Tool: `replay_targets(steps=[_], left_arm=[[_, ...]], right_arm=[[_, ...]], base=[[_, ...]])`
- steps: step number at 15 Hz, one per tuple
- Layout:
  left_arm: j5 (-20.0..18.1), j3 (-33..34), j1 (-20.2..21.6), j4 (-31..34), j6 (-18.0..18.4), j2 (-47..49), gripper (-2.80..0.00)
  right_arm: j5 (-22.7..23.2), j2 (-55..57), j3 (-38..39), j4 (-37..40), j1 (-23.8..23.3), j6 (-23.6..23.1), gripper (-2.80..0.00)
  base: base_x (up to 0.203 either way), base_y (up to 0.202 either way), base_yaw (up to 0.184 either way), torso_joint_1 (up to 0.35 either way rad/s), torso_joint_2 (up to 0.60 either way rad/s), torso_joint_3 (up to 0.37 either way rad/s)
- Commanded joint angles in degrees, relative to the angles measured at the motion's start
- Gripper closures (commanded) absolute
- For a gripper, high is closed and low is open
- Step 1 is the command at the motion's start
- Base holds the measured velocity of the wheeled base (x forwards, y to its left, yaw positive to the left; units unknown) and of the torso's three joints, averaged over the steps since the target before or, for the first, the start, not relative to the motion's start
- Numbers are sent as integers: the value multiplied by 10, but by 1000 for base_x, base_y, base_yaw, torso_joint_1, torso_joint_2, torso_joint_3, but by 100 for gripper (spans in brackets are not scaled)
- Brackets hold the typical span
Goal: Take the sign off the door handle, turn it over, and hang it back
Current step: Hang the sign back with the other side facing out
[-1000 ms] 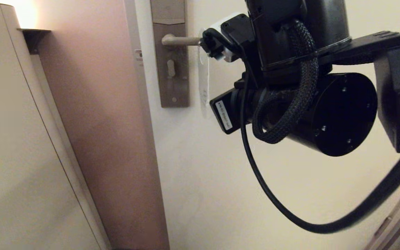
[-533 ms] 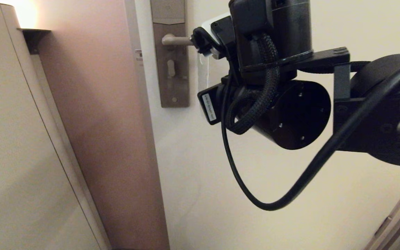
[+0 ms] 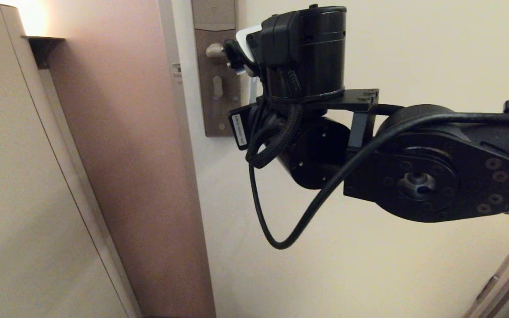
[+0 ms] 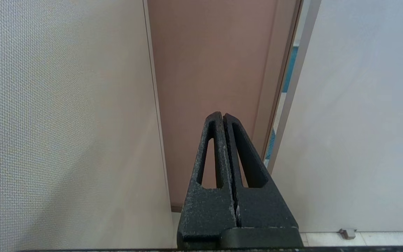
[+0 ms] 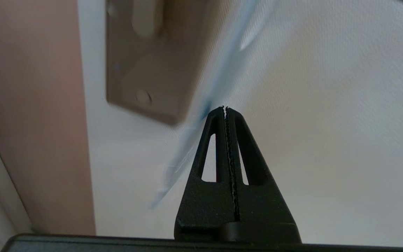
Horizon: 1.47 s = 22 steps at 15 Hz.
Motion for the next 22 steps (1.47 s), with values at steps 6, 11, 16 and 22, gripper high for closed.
replay_targets(steps=[6,11,16,22], left_arm=[[0,-1,0,0,0,1,0],[0,0,0,1,0,1,0],[0,-1,0,0,0,1,0],[0,0,0,0,0,1,0]], right_arm=[[15,22,-24,-11,8,-1,0],[37,53,-60,-42,16,-8,0],[37,92,-127,-40,24,-24,0],[37,122,-134,-65,26,-40,0]], base=[[0,0,0,0,0,0],[0,0,0,0,0,0],[0,0,0,0,0,0],[0,0,0,0,0,0]])
